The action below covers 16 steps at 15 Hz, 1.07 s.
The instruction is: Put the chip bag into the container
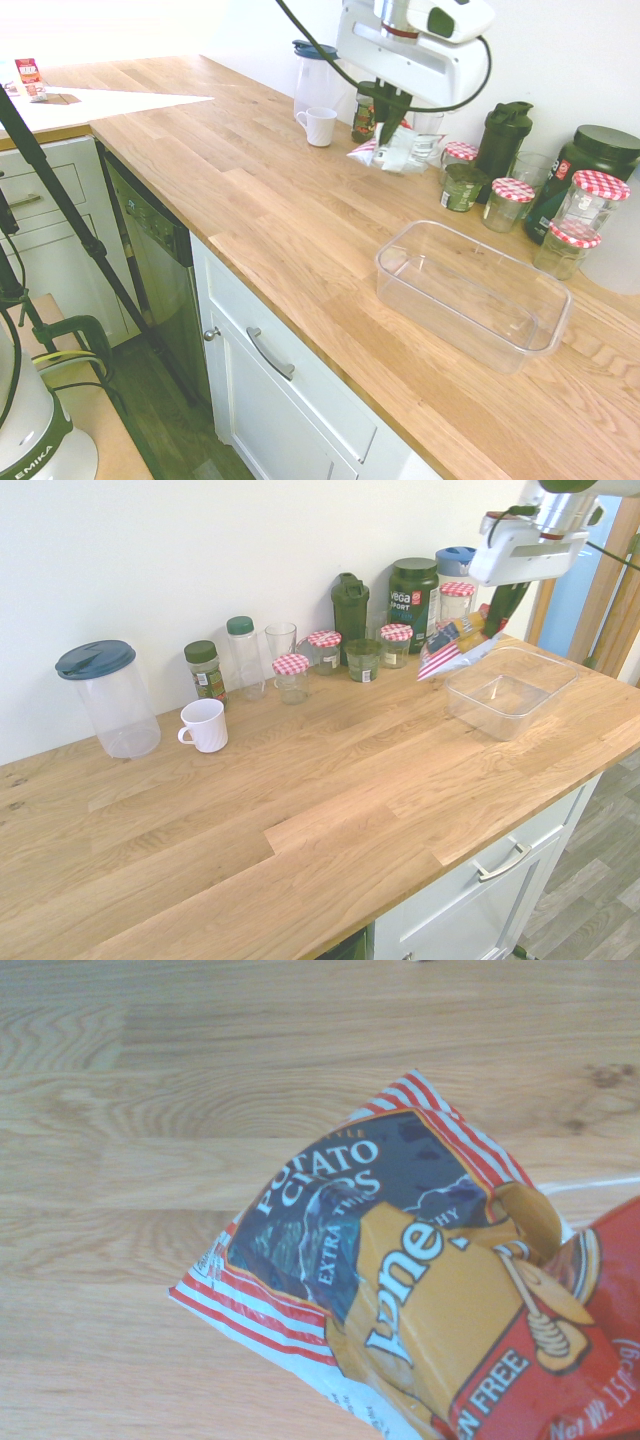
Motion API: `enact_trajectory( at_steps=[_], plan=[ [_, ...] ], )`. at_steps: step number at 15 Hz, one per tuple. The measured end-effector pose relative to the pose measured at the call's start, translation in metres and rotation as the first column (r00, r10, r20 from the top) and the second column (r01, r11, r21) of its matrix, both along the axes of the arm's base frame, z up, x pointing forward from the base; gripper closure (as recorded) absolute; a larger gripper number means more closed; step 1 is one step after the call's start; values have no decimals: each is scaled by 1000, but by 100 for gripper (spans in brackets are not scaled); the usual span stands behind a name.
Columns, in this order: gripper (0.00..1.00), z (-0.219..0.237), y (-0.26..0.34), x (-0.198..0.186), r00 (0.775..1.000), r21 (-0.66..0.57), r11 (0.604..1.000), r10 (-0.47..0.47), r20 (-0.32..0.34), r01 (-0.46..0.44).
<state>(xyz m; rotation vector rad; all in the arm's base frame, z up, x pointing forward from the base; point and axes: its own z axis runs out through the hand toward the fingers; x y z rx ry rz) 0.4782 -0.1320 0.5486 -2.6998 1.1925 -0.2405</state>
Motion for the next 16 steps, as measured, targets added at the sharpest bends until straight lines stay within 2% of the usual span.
enact_trajectory(
  at_steps=[5, 10, 11, 16],
  plan=[
    [100, -17, -94, -34, 1000, 5, 1000, -18, -13, 18],
    [100, -71, -131, -24, 996, 13, 1000, -28, -82, 29],
    [0, -81, -137, -20, 995, 13, 999, -35, -98, 36],
    [0, -105, -148, -1, 986, 0, 999, -54, -155, 54]
  ],
)
